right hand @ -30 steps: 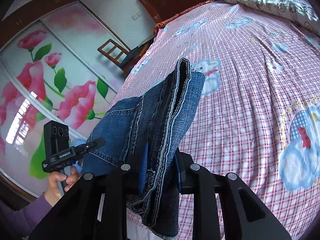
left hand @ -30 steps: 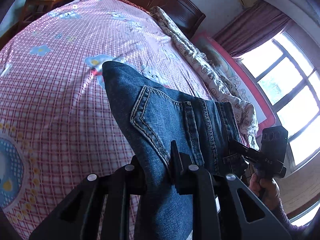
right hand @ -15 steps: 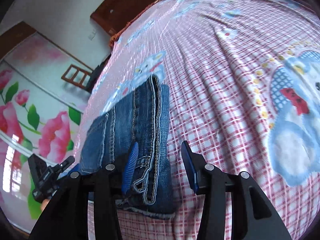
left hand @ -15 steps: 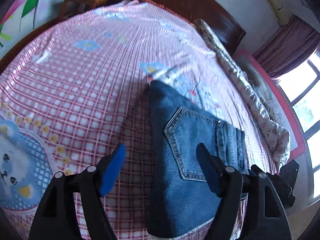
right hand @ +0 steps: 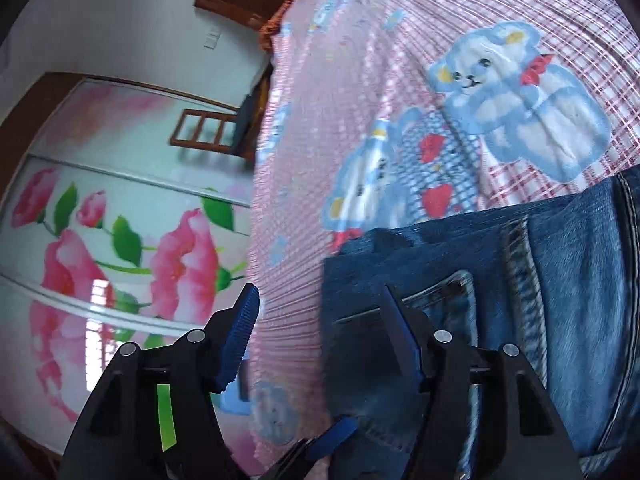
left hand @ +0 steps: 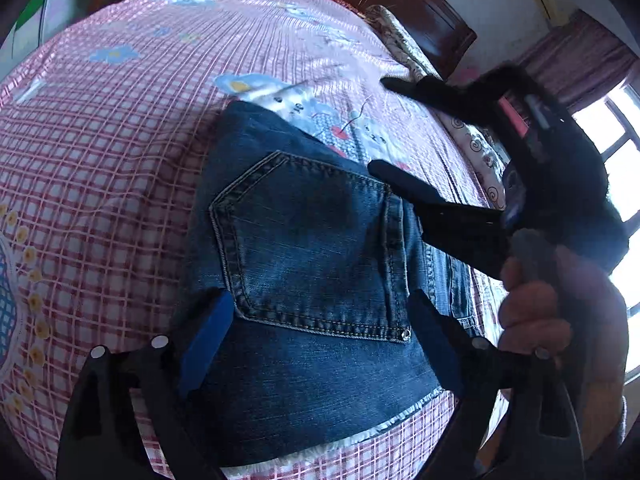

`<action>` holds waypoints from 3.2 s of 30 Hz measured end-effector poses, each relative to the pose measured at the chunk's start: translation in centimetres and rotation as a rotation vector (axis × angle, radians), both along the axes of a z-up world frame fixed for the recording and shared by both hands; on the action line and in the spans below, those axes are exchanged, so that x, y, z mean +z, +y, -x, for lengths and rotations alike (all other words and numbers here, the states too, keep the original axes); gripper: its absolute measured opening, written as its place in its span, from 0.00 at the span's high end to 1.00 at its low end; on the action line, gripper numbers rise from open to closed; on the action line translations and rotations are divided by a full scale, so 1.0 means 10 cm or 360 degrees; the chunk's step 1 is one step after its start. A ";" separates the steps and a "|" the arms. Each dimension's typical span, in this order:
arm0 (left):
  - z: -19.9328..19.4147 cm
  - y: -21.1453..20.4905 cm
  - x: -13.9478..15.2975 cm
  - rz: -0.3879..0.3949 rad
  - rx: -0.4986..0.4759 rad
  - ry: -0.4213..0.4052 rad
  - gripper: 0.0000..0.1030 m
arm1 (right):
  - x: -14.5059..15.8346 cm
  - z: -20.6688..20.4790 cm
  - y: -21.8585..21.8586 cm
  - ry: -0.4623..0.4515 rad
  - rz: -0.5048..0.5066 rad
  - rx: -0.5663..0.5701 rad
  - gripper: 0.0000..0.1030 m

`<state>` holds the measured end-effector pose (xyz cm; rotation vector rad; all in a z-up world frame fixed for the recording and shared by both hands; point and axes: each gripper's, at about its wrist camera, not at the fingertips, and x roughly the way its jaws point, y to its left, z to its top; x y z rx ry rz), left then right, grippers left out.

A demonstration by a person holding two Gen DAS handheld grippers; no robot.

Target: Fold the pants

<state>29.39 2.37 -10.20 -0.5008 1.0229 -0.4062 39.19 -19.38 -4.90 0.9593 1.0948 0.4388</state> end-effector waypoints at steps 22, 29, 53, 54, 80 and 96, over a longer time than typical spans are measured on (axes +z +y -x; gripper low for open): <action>0.15 -0.20 0.06 -0.0102 -0.0074 -0.0145 0.07 | -0.35 1.99 -1.27 -0.0004 -0.0186 -0.0158 0.89; 0.19 -0.36 0.08 -0.0269 -0.0103 -0.0216 0.06 | 0.13 2.18 -1.09 -0.0103 0.0139 -0.0110 0.66; 0.60 -0.43 0.26 -0.0549 -0.0029 -0.0287 0.05 | 0.05 2.84 -0.92 -0.0119 0.0504 0.0036 0.43; 0.66 -0.43 0.28 -0.0577 -0.0025 -0.0288 0.05 | 0.04 2.88 -0.93 -0.0118 0.0488 0.0036 0.43; 1.86 -0.34 0.69 -0.0998 0.0202 -0.0598 0.03 | 0.44 3.55 -0.83 -0.0409 0.0703 0.0067 0.35; 1.91 -0.37 0.61 -0.1005 0.0231 -0.0635 0.03 | 0.67 3.55 -0.51 -0.0774 0.1173 -0.0106 0.27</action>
